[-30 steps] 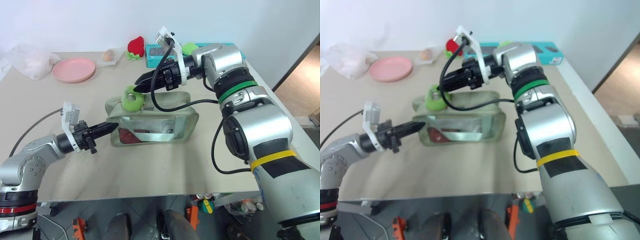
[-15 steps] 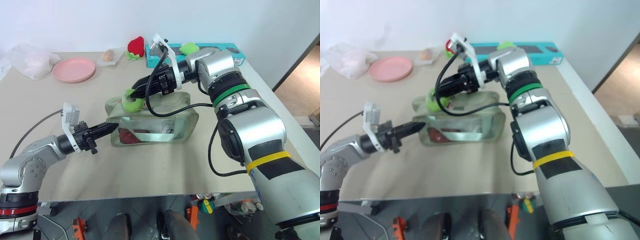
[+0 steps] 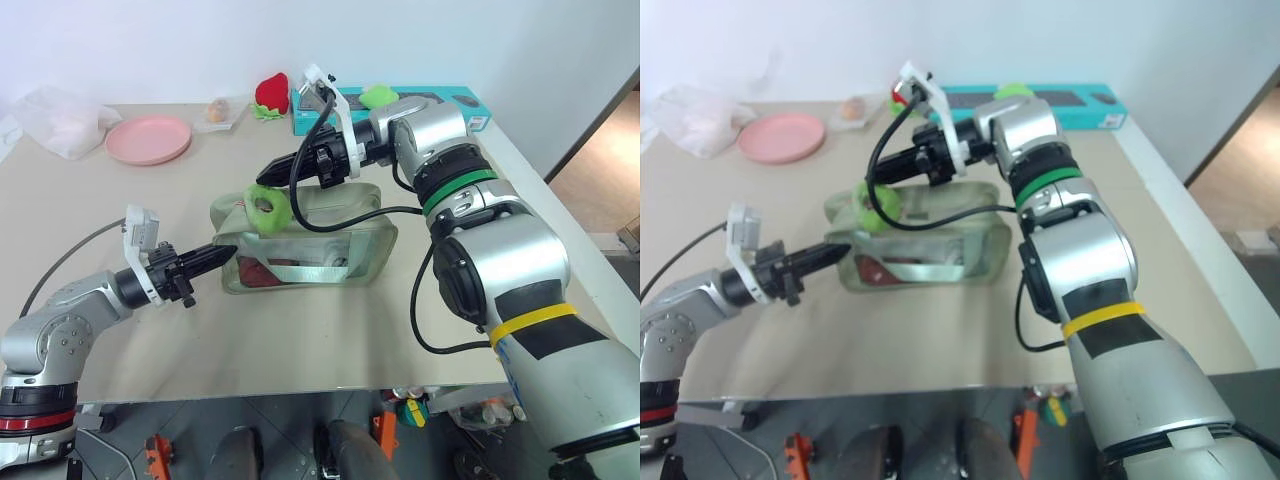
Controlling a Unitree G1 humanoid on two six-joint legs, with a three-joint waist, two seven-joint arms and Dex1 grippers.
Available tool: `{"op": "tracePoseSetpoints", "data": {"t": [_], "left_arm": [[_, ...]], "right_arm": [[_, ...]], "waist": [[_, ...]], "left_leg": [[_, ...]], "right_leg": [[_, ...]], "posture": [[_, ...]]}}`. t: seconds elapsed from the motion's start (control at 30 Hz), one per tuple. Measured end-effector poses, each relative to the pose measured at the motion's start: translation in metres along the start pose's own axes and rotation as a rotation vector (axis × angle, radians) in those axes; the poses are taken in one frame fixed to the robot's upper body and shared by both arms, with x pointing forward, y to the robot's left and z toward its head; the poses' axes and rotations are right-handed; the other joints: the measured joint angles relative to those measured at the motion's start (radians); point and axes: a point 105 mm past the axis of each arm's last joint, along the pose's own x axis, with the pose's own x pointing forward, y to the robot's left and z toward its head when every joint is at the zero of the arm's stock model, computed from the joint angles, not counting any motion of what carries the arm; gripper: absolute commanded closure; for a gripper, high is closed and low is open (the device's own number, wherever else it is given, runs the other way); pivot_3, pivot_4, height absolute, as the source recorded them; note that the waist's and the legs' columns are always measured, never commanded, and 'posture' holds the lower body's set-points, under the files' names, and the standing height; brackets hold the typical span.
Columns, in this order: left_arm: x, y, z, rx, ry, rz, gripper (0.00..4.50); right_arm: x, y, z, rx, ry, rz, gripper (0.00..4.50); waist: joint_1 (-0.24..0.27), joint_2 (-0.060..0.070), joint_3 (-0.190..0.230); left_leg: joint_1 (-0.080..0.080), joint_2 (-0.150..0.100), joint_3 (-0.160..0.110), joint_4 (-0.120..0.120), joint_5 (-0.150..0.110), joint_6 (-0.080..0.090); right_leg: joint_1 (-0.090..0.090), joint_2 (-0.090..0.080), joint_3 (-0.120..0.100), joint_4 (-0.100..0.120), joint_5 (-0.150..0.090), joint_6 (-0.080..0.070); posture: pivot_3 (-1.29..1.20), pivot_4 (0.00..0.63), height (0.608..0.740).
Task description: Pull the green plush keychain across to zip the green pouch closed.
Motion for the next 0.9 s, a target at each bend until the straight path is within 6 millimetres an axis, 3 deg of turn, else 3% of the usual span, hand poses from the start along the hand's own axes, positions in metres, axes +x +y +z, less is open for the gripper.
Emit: {"op": "tracePoseSetpoints", "data": {"t": [0.07,0.2,0.27,0.53,0.7,0.77,0.9], "left_arm": [[0.0,0.0,0.0,-0.002,-0.002,0.0,4.5],[0.0,0.0,0.0,-0.002,-0.004,0.002,4.5],[0.0,0.0,0.0,-0.002,-0.004,0.002,4.5],[0.001,0.0,0.0,-0.003,-0.007,0.001,4.5],[0.002,-0.001,-0.001,-0.008,-0.011,-0.003,4.5],[0.002,0.0,0.0,-0.001,-0.019,0.0,4.5],[0.002,0.0,-0.001,-0.002,-0.016,-0.002,4.5]], "right_arm": [[-0.004,-0.002,0.002,-0.018,-0.008,-0.019,4.44],[-0.024,-0.002,0.009,-0.061,-0.025,-0.041,3.44],[-0.038,-0.001,0.016,-0.11,-0.027,-0.072,3.39],[-0.051,0.003,0.02,-0.221,0.003,-0.105,3.39],[-0.067,0.009,-0.003,-0.514,0.137,-0.149,3.39],[-0.06,0.017,-0.049,-0.777,0.303,-0.155,3.39],[-0.056,0.025,-0.034,-0.879,0.289,-0.182,3.39]], "waist": [[0.0,0.0,0.0],[0.0,0.0,0.0],[0.0,0.0,0.0],[0.001,0.0,0.0],[0.005,-0.001,-0.001],[0.003,0.001,0.001],[0.003,0.001,0.001]], "left_leg": [[0.0,0.0,0.0,0.0,0.0,0.0],[0.0,0.0,0.0,0.0,0.0,0.0],[0.0,0.0,0.0,0.0,0.0,0.0],[0.0,0.0,0.0,0.0,0.0,0.0],[0.0,-0.002,-0.001,0.0,-0.001,0.001],[0.0,-0.002,0.001,0.0,-0.001,0.001],[0.001,-0.002,0.0,0.0,-0.001,0.0]], "right_leg": [[0.0,0.0,0.0,0.0,0.0,0.0],[0.0,0.0,0.0,0.0,0.0,0.0],[0.0,0.0,0.0,0.0,0.0,0.0],[0.0,0.0,0.0,0.0,0.0,0.001],[0.001,-0.001,-0.001,-0.001,-0.003,0.006],[0.0,-0.002,0.001,0.0,-0.003,0.006],[0.001,-0.002,0.0,0.001,-0.003,0.006]], "posture": [[0.0,0.15,0.74],[0.0,0.15,0.74],[0.0,0.15,0.74],[0.0,0.15,0.74],[0.0,0.15,0.74],[0.0,0.15,0.74],[0.0,0.15,0.74]]}}
